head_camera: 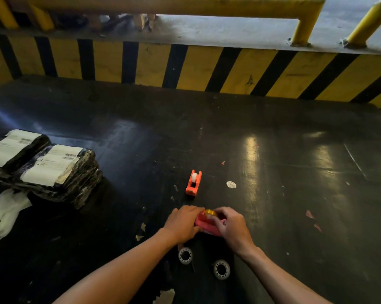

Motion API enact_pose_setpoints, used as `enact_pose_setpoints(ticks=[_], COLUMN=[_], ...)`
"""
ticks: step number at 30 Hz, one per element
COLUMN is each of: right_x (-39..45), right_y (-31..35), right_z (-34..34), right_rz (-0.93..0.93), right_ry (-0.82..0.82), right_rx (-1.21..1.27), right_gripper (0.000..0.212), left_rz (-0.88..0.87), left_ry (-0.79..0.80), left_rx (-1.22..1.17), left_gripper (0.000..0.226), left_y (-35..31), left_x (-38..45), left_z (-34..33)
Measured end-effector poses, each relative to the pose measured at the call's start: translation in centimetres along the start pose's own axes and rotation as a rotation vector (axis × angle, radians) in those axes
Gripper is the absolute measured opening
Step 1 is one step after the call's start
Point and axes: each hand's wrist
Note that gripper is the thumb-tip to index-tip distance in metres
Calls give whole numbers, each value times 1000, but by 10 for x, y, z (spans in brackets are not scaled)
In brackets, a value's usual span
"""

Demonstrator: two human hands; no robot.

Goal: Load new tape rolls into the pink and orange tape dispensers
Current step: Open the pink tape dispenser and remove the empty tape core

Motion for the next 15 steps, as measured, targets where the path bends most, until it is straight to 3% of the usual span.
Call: enact_pose_setpoints(ticks=[4, 7, 11, 15], right_x=[-1, -6, -13, -16], right_y=[1, -3, 0, 4], right_z=[11, 16, 20, 23], right_rz=[-300, -445, -514, -504], right_ry=[-49, 30, 109, 109], right_rx=[396, 698, 927, 1000], right_gripper=[8, 10, 18, 31], left_rz=[-22, -119, -164, -157], left_ry=[-142, -282, -294, -347], left_rx=[-132, -274, -387, -449], left_gripper=[77, 57, 33, 23], left_y=[-9, -20, -30, -35], left_x=[-11, -18, -18, -15], left_z=[-5, -10, -8, -4])
Point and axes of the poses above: each hand's wrist, its own x-axis towards the middle knuckle, its own z-axis out of the back of the hand, y = z × x, and after that the axes turned 3 degrees about -x, right-handed
